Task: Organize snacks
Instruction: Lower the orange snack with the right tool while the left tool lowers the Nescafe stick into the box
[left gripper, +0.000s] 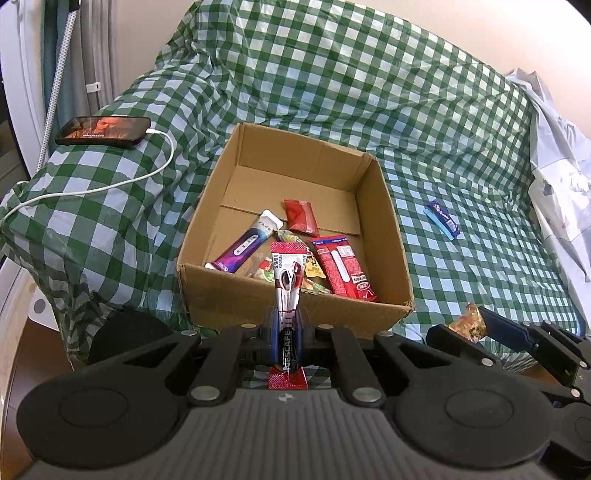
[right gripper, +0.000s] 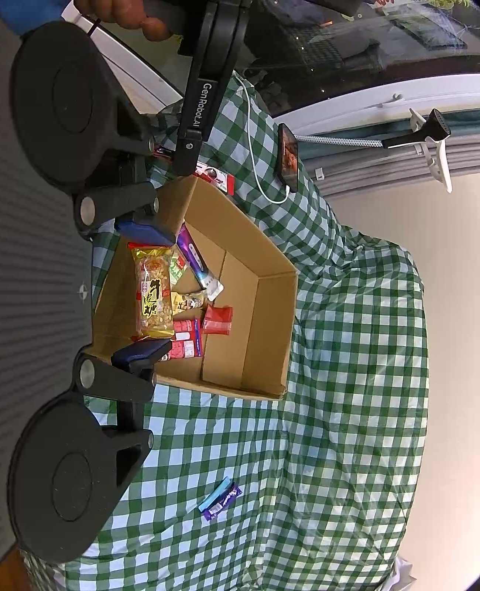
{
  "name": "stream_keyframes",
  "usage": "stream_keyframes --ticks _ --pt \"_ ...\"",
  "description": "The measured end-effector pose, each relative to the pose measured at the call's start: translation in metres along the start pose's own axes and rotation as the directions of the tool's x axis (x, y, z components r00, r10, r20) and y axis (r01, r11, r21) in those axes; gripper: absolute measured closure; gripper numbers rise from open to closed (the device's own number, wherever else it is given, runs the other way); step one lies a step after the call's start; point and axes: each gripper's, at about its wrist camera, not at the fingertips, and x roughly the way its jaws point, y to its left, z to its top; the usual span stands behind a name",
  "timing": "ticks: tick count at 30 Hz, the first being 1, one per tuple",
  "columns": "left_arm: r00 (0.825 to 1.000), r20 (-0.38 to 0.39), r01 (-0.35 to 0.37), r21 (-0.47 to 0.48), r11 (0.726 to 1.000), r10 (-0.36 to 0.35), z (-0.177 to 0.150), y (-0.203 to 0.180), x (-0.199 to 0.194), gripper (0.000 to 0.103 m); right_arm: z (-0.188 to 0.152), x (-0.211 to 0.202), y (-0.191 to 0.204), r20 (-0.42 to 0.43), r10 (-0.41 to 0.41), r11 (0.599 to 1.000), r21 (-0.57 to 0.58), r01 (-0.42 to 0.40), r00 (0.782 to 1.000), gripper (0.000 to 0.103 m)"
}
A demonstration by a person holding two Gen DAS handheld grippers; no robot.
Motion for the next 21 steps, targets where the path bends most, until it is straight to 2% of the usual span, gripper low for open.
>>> stream_keyframes --ticks 21 --pt "1.0 -0.008 0.0 -0.006 1.0 0.0 0.001 0.003 0.006 0.094 -0.006 0.012 0.001 -0.029 -0.002 1.0 -0.003 0.002 1.0 0.047"
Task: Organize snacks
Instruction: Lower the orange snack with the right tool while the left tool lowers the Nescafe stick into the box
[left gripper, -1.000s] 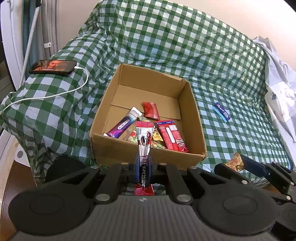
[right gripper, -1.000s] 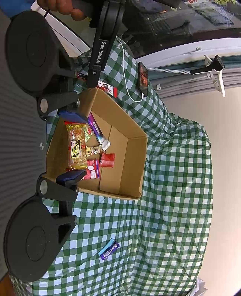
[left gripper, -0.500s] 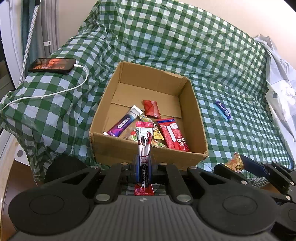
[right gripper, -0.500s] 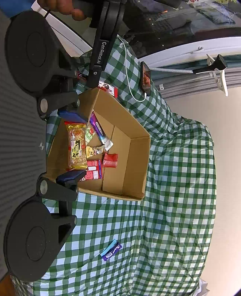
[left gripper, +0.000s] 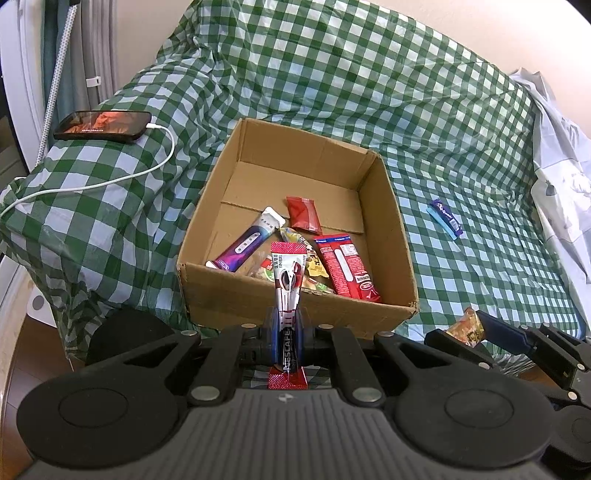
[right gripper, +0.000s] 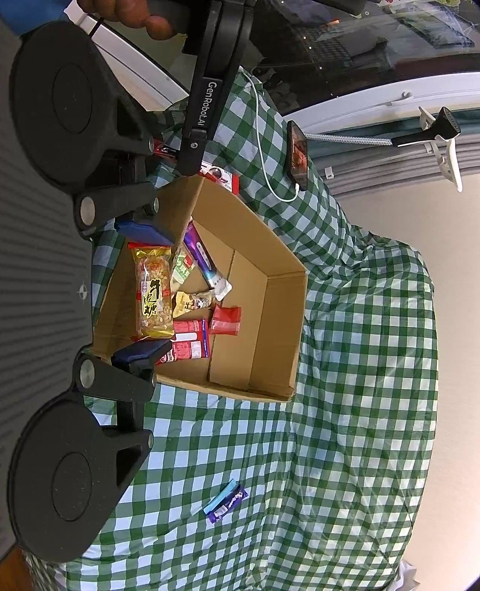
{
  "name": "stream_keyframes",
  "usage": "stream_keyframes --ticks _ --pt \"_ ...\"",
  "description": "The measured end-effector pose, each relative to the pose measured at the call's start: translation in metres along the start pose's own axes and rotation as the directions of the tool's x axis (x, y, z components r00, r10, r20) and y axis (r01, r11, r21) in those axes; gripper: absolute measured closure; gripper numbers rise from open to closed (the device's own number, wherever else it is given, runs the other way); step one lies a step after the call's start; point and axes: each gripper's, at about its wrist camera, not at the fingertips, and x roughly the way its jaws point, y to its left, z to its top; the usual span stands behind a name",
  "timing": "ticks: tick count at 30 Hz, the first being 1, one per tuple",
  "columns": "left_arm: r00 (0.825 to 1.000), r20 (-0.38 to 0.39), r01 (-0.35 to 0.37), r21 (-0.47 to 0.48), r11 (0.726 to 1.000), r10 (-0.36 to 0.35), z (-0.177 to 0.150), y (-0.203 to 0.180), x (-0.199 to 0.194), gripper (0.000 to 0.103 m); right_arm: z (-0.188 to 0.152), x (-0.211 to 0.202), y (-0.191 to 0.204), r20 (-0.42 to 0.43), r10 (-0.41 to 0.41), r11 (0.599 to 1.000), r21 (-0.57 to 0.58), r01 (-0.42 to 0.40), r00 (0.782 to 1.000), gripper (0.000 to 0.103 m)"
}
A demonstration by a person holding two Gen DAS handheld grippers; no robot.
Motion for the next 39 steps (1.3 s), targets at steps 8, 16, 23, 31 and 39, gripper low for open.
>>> stream_keyframes --ticks 8,16,23,31,39 --pt "1.0 -0.013 0.0 -0.008 1.0 0.0 0.002 0.003 0.009 0.094 0.001 0.005 0.0 -0.019 -0.001 1.0 0.001 0.001 1.0 0.047" --pt "1.0 -0.016 -0.015 -0.028 0.999 0.015 0.011 0.009 0.018 0.093 0.007 0.012 -0.006 -0.031 -0.011 1.0 0.01 0.011 0.999 0.047" --pt "1.0 -0.009 -0.023 -0.047 0.999 0.022 0.03 0.016 0.029 0.093 0.016 0.023 -0.012 -0.039 -0.016 1.0 0.018 0.017 0.999 0.047" --pt "1.0 0.007 -0.009 -0.058 0.998 0.01 0.058 0.014 0.045 0.093 0.032 0.045 -0.017 -0.042 -0.012 1.0 0.016 0.012 0.999 0.047" --pt "1.0 -0.004 -0.008 -0.056 0.998 0.008 0.086 0.012 0.075 0.093 0.053 0.079 -0.027 -0.049 -0.007 1.0 0.02 0.008 0.999 0.047"
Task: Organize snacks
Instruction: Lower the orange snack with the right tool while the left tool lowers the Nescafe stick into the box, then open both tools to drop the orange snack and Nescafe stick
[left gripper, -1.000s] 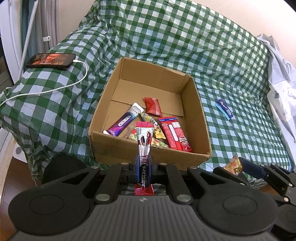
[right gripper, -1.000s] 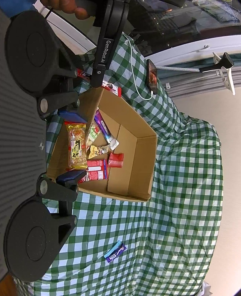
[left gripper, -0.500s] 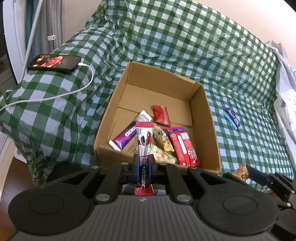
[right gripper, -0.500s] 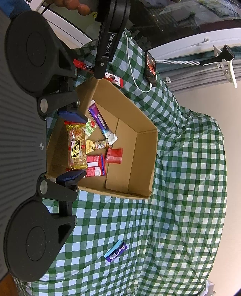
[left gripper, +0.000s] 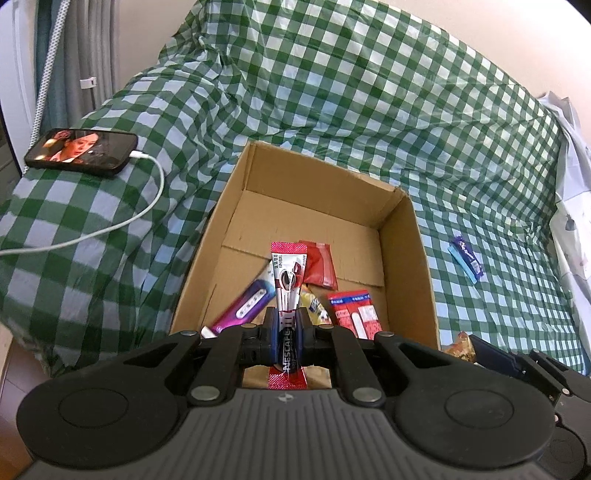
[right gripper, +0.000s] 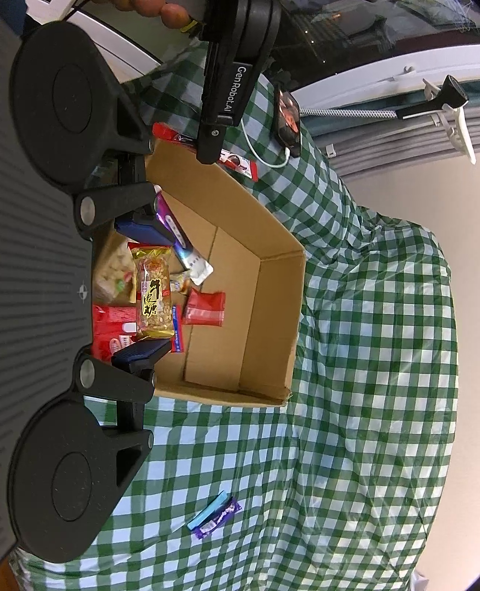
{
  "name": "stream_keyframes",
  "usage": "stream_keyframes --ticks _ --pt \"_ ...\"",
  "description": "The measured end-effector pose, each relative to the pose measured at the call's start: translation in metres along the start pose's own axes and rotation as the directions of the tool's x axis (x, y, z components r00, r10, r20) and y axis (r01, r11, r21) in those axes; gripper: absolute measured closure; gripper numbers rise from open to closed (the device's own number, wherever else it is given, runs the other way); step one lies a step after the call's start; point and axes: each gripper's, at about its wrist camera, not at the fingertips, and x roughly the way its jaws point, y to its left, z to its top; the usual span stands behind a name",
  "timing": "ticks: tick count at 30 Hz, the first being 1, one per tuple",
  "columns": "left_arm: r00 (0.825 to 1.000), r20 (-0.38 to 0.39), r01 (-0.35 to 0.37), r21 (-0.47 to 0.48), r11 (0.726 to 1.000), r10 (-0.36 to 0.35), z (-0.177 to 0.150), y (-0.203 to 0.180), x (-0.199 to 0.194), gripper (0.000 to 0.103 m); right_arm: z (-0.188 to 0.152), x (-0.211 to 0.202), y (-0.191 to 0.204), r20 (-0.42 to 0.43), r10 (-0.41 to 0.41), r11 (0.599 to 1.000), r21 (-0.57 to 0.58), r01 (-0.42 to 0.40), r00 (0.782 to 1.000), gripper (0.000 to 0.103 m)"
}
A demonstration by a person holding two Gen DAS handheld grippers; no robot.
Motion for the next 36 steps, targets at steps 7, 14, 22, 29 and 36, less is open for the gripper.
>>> stream_keyframes --ticks 7,14,22,29,36 --pt "1.0 -0.026 -0.002 0.005 1.0 0.003 0.019 -0.004 0.034 0.093 0.014 0.032 -0.012 -0.016 -0.004 1.0 0.004 0.004 1.0 0.047" --pt "0.998 -0.062 -0.011 0.017 1.0 0.012 0.028 -0.008 0.068 0.093 0.022 0.065 -0.022 -0.04 -0.003 1.0 0.025 0.004 0.999 0.047" --pt "0.995 -0.1 -0.023 0.031 0.999 0.026 0.034 -0.008 0.1 0.092 0.025 0.095 -0.033 -0.069 -0.01 0.999 0.037 0.013 0.998 0.047" --pt "0.994 -0.094 -0.044 0.067 0.997 0.05 0.041 -0.012 0.12 0.09 0.029 0.115 -0.038 -0.082 -0.011 0.999 0.037 0.014 0.997 0.046" --pt "0.992 0.001 -0.129 0.133 0.983 0.13 0.038 -0.014 0.105 0.0 0.039 0.123 -0.037 -0.07 -0.04 0.999 0.025 0.042 0.997 0.009"
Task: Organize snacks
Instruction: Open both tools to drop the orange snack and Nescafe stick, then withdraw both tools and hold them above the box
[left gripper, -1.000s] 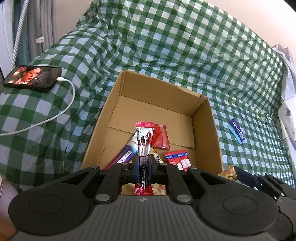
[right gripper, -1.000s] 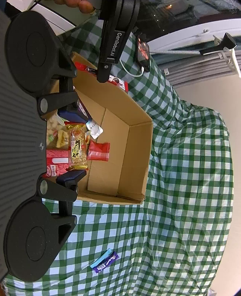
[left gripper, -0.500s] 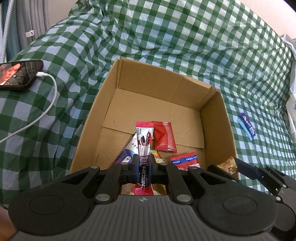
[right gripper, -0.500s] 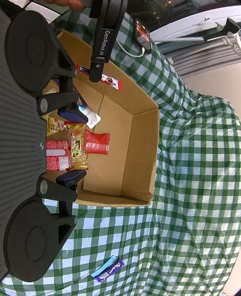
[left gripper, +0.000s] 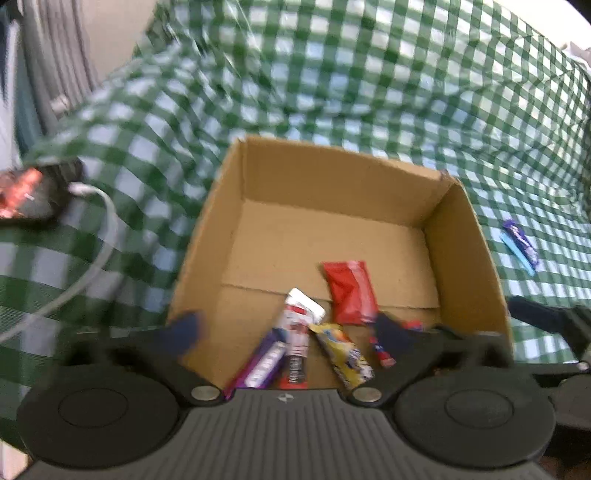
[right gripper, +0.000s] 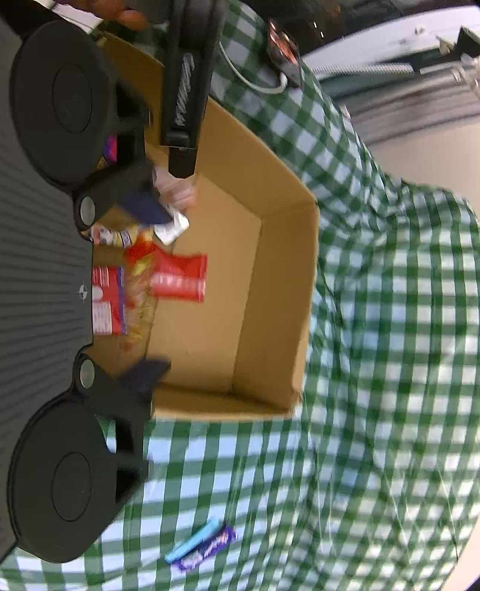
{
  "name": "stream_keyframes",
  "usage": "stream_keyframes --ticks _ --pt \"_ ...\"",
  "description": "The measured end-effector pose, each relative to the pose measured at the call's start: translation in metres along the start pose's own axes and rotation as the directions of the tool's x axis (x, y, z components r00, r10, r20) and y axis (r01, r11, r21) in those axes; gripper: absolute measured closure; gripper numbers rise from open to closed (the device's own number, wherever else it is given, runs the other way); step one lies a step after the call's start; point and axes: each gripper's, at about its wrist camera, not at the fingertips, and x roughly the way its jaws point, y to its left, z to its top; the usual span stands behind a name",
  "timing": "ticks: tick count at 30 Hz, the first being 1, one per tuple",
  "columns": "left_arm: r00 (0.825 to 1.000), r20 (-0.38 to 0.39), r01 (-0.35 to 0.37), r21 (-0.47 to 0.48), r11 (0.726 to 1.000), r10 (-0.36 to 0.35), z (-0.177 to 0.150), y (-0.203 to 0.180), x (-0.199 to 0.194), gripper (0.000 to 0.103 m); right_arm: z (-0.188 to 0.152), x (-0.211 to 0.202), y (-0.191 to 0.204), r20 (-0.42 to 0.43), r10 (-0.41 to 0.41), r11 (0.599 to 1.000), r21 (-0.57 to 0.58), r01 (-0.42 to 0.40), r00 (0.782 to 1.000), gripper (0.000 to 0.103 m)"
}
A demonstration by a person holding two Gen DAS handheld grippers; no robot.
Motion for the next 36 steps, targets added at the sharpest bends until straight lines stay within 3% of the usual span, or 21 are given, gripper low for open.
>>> stream_keyframes --ticks 2,4,8,13,23,36 --pt "1.0 0.014 -0.021 0.04 0.999 0.02 -0.009 -0.001 -0.01 0.0 -0.004 -0.007 0.0 0.002 -0.018 1.0 0.006 0.018 1.0 0.009" --pt "1.0 -0.019 -0.011 0.053 0.999 0.012 -0.02 0.001 -0.018 0.0 -0.011 -0.014 0.001 -0.024 -0.006 1.0 0.011 0.006 1.0 0.009" --pt "0.997 -0.078 0.0 0.024 1.0 0.002 -0.046 0.006 -0.037 0.0 -0.036 -0.038 0.011 -0.055 -0.004 1.0 0.007 0.004 0.998 0.008" --pt "0.996 -0.094 0.005 -0.011 1.0 -0.006 -0.07 0.008 -0.063 0.0 -0.054 -0.077 0.03 -0.026 -0.013 0.999 -0.039 0.012 1.0 0.007" --pt "1.0 0.025 -0.012 0.011 1.0 0.012 -0.088 0.001 -0.123 0.0 -0.068 -0.137 0.045 0.061 -0.025 0.999 -0.032 0.027 0.998 0.006" --pt "0.996 0.088 -0.016 -0.011 1.0 0.017 -0.114 0.004 -0.165 0.0 -0.091 -0.184 0.061 0.133 -0.021 0.997 -0.071 0.031 0.991 0.005"
